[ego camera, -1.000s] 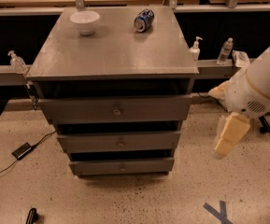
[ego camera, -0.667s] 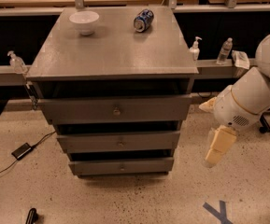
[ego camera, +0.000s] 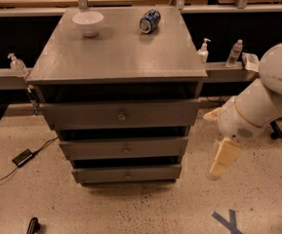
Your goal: Open bottom drawer
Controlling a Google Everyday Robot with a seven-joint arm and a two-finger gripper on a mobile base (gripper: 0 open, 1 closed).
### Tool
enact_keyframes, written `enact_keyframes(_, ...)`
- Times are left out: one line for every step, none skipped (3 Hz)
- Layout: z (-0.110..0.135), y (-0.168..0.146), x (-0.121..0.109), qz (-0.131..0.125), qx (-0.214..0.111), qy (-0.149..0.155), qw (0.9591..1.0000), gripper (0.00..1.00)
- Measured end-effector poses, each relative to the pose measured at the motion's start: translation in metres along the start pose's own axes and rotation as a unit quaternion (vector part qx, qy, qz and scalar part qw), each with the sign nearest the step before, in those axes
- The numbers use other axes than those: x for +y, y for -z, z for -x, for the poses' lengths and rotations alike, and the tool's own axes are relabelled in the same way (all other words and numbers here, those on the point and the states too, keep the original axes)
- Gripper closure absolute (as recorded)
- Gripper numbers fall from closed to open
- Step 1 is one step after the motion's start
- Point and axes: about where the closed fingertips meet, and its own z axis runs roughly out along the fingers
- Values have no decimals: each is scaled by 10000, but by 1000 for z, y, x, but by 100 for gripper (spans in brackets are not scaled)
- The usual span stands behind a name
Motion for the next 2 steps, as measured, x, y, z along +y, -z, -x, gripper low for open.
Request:
enact_keyframes(-9,-62,1,278,-209,112,9993,0)
enact_keyframes(-12,-103,3,444,-397,228,9980,0)
